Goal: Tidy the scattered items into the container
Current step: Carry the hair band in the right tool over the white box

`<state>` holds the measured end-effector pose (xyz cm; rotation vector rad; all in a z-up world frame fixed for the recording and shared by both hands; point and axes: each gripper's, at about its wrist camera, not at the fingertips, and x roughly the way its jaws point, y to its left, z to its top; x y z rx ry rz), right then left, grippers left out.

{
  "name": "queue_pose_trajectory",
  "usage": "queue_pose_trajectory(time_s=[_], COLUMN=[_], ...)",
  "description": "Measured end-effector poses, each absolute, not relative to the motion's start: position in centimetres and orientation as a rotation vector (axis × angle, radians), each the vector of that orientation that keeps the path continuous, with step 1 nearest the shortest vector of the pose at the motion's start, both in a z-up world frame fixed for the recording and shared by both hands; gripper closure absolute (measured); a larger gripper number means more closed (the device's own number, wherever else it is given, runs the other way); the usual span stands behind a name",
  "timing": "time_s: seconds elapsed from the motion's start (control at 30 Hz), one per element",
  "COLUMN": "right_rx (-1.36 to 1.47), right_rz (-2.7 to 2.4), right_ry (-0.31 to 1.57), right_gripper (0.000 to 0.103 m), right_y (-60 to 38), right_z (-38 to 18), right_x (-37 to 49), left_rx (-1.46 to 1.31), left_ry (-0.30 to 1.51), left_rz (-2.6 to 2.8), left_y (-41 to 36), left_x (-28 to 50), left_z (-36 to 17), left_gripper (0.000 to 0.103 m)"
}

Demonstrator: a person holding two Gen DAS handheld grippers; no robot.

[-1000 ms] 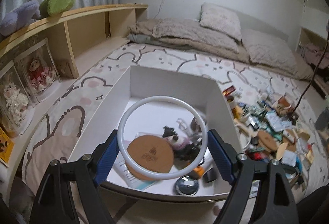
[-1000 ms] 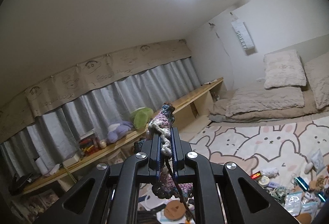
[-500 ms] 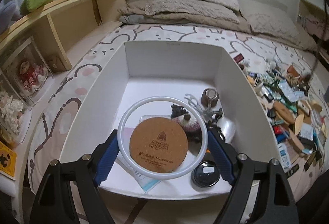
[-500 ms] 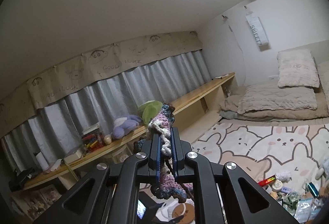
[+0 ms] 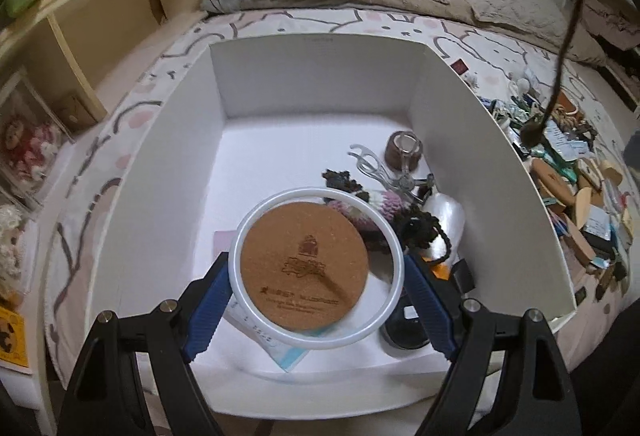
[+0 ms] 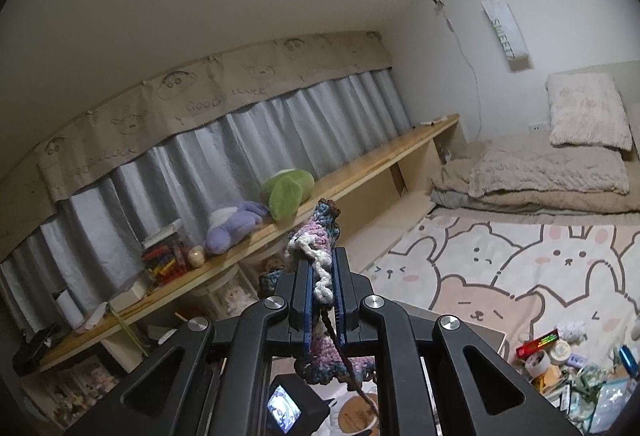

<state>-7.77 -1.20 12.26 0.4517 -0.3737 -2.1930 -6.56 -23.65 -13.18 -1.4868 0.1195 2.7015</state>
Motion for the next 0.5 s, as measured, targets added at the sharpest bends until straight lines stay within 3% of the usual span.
queue_pose_trajectory(time_s=[0.3, 0.33, 0.4, 0.5], right_rx=[0.562, 0.576, 0.598, 0.638], right_rz=[-2.223, -2.226, -2.236, -2.245], right_ry=[-0.348, -0.346, -0.337, -0.318], right_gripper=[0.093, 0.093, 0.093, 0.093], right_y=[-3.7, -3.9, -4.3, -5.0], right_z=[8.7, 8.3, 7.5, 6.4], right_x=[-10.5, -10.8, -11.4, -12.2], left_rx=[-1.512, -1.508, -1.500, -1.491], left_ry=[0.129, 0.136, 0.148, 0.155], left_rz=[2.689, 2.687, 2.692, 2.694], left_y=[-23.4, -23.4, -23.3, -23.4], left_x=[-6.2, -6.2, -6.1, -5.9], left_z=[-14.1, -14.1, -14.1, -14.0], left_gripper=[0.018, 0.016, 0.003, 0.002])
